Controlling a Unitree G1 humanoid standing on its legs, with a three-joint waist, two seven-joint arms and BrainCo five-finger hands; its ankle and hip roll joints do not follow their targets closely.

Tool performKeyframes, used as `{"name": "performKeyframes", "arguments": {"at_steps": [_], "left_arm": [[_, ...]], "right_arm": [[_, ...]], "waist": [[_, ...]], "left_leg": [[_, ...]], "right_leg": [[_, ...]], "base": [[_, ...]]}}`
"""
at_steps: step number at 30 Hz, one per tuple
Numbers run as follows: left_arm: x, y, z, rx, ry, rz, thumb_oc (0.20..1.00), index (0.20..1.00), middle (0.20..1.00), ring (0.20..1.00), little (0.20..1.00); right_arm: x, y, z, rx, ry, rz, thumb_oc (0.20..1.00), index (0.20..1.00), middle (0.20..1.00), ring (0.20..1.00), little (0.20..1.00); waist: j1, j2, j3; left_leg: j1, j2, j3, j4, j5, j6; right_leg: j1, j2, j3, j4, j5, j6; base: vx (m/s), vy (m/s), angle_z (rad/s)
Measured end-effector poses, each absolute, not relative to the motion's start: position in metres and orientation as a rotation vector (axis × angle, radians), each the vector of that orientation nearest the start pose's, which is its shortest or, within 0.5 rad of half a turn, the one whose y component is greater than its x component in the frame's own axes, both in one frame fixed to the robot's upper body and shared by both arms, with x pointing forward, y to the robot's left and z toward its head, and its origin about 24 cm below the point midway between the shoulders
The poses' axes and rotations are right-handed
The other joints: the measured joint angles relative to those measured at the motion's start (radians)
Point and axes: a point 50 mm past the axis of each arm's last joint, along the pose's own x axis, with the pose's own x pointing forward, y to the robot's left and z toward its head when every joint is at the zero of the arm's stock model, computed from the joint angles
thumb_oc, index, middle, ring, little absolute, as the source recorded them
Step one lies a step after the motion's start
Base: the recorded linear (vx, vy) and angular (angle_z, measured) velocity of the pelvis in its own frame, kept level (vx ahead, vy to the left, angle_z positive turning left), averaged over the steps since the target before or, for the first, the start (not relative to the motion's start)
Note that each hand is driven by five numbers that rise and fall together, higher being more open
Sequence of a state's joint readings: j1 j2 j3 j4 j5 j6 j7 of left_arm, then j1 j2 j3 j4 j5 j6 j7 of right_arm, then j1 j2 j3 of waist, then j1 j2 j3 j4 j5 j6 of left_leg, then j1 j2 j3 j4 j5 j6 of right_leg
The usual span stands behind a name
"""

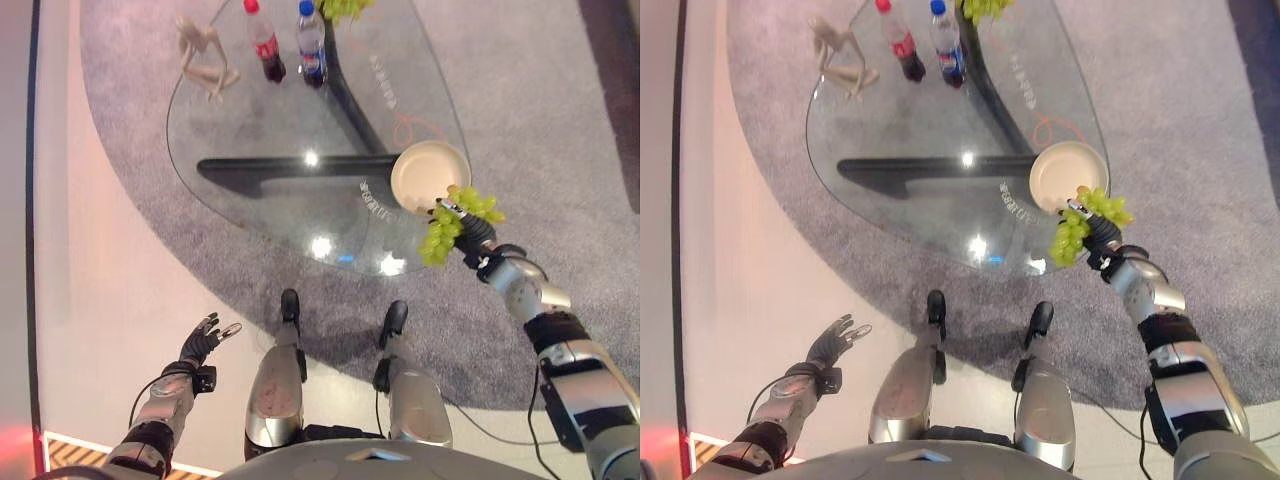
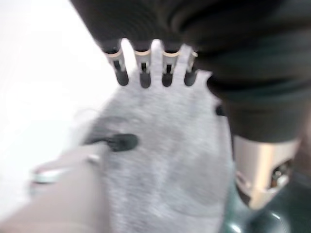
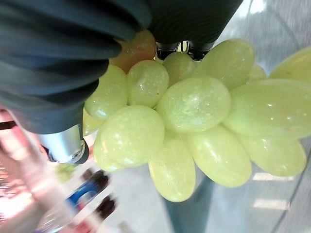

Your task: Pick up fruits into the plate

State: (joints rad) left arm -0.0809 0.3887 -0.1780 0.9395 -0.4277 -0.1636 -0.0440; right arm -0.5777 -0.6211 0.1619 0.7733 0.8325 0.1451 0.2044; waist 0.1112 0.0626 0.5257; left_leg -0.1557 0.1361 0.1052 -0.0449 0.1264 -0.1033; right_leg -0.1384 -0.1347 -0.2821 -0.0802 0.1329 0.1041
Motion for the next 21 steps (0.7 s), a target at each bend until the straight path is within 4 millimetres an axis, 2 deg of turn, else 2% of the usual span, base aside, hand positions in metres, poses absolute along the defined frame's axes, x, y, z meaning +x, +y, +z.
{"name": "performKeyframes", "arguments": {"at_steps": [4, 7, 9, 15, 18, 21], "left_arm": [[0.196, 0.262, -0.095, 0.077, 0.660, 0.161, 1.000, 1.000, 1.000, 1.000, 1.000], [0.197, 0.263, -0.094, 0.089, 0.653, 0.178, 1.000, 1.000, 1.000, 1.000, 1.000], [0.202, 0.261, -0.089, 0.105, 0.617, 0.165, 1.000, 1.000, 1.000, 1.000, 1.000], [0.205, 0.257, -0.087, 0.140, 0.607, 0.130, 1.000, 1.000, 1.000, 1.000, 1.000], [0.206, 0.255, -0.086, 0.146, 0.598, 0.125, 1.000, 1.000, 1.000, 1.000, 1.000], [0.206, 0.256, -0.085, 0.162, 0.599, 0.120, 1.000, 1.000, 1.000, 1.000, 1.000]], "right_arm": [[0.350, -0.308, 0.094, 0.079, 0.246, -0.113, 0.200, 0.200, 0.200, 0.200, 0.200], [0.357, -0.317, 0.118, -0.025, 0.189, -0.169, 0.200, 0.200, 0.200, 0.200, 0.200], [0.362, -0.326, 0.143, -0.125, 0.134, -0.238, 0.200, 0.200, 0.200, 0.200, 0.200], [0.371, -0.328, 0.184, -0.257, 0.036, -0.348, 0.200, 0.200, 0.200, 0.200, 0.200], [0.374, -0.327, 0.190, -0.319, 0.032, -0.370, 0.200, 0.200, 0.200, 0.200, 0.200], [0.378, -0.325, 0.206, -0.369, 0.007, -0.404, 0.200, 0.200, 0.200, 0.200, 0.200]], "waist": [[0.036, 0.000, 0.009], [0.041, 0.001, 0.010], [0.050, 0.004, 0.011], [0.079, 0.005, 0.012], [0.099, 0.006, 0.014], [0.109, 0.007, 0.015]], "left_leg": [[-0.098, -0.003, -0.017, 0.033, 0.001, 0.001], [-0.156, -0.012, -0.027, 0.047, 0.006, 0.008], [-0.233, -0.022, -0.042, 0.081, 0.009, 0.013], [-0.367, -0.053, -0.073, 0.158, 0.007, 0.029], [-0.402, -0.068, -0.081, 0.183, 0.005, 0.035], [-0.466, -0.074, -0.084, 0.217, 0.003, 0.038]], "right_leg": [[-0.096, -0.010, -0.009, 0.045, -0.002, -0.002], [-0.156, -0.024, -0.015, 0.080, -0.009, 0.001], [-0.233, -0.043, -0.025, 0.136, -0.023, -0.003], [-0.390, -0.100, -0.026, 0.300, -0.080, -0.005], [-0.435, -0.122, -0.020, 0.361, -0.105, -0.006], [-0.499, -0.134, -0.011, 0.399, -0.114, -0.010]], "base": [[0.01, -0.063, 0.08], [0.01, -0.040, 0.12], [0.02, -0.011, 0.19], [0.06, -0.009, 0.17], [0.07, -0.022, 0.12], [0.04, -0.017, 0.05]]}}
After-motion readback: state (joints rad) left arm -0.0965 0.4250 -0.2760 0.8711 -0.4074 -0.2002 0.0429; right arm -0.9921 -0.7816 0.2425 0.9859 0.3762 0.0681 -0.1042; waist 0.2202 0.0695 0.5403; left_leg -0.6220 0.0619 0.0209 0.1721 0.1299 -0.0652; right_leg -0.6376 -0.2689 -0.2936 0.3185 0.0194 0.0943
